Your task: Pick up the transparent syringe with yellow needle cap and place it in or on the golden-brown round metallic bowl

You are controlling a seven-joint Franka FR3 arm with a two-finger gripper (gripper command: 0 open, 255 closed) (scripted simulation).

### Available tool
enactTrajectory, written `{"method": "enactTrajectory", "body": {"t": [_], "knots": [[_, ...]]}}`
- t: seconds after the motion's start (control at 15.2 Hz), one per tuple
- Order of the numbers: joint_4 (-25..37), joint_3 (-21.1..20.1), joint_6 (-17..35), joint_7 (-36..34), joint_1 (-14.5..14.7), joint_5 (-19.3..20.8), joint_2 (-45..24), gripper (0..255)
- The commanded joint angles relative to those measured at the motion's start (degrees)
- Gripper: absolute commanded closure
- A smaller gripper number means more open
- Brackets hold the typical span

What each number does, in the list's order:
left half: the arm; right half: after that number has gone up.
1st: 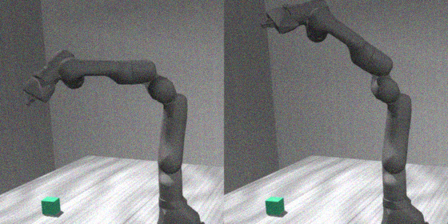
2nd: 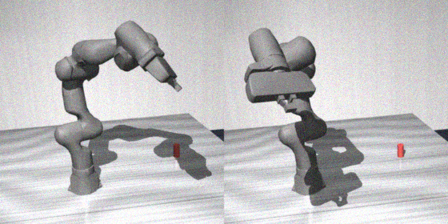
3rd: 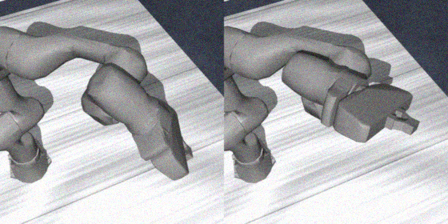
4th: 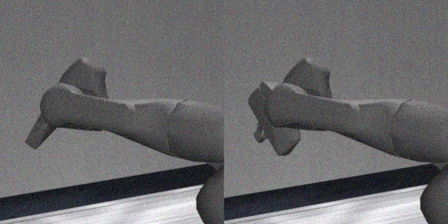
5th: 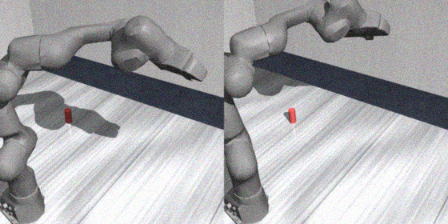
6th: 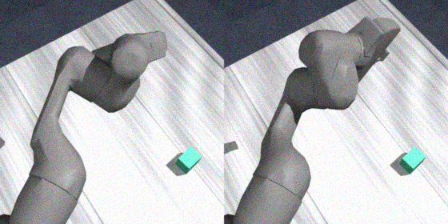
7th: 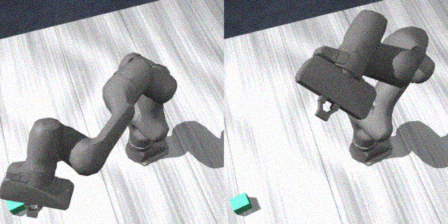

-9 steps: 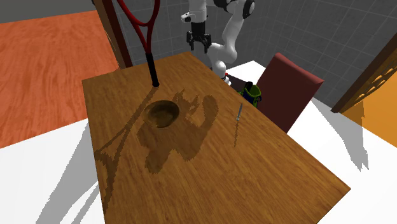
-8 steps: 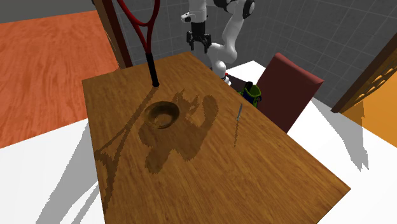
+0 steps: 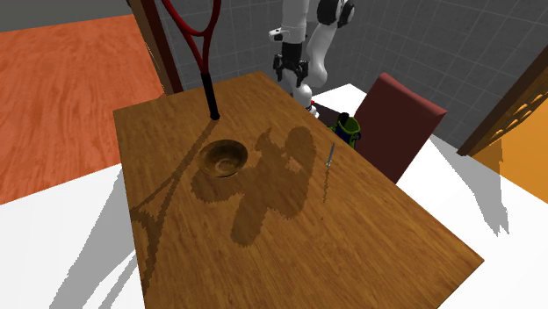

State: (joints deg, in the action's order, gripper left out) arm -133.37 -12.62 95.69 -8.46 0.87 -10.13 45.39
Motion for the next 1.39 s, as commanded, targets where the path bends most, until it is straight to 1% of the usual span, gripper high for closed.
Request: {"method": "enactTrajectory", "body": {"t": [0.0,0.2,0.4,0.59,0.79,0.99,1.12,1.25,1.32], "knots": [[0.04,-3.36,2.89,-4.07,-0.15,-1.01,-1.20,0],[0.56,-8.64,7.03,-10.12,-0.63,-1.99,-3.41,0],[2.01,-14.13,11.05,-16.36,-1.71,-2.10,-6.52,0],[4.36,-19.97,14.78,-22.92,-3.60,-1.13,-10.43,0],[7.63,-26.32,18.05,-30.00,-6.44,1.24,-15.12,0],[11.83,-33.52,20.61,-37.88,-10.43,5.45,-20.71,0],[15.18,-39.14,21.74,-43.81,-13.89,9.65,-25.13,0],[19.05,-45.85,22.13,-50.69,-18.10,15.64,-30.62,0],[21.22,-49.89,21.88,-54.73,-20.58,19.71,-34.10,0]]}}
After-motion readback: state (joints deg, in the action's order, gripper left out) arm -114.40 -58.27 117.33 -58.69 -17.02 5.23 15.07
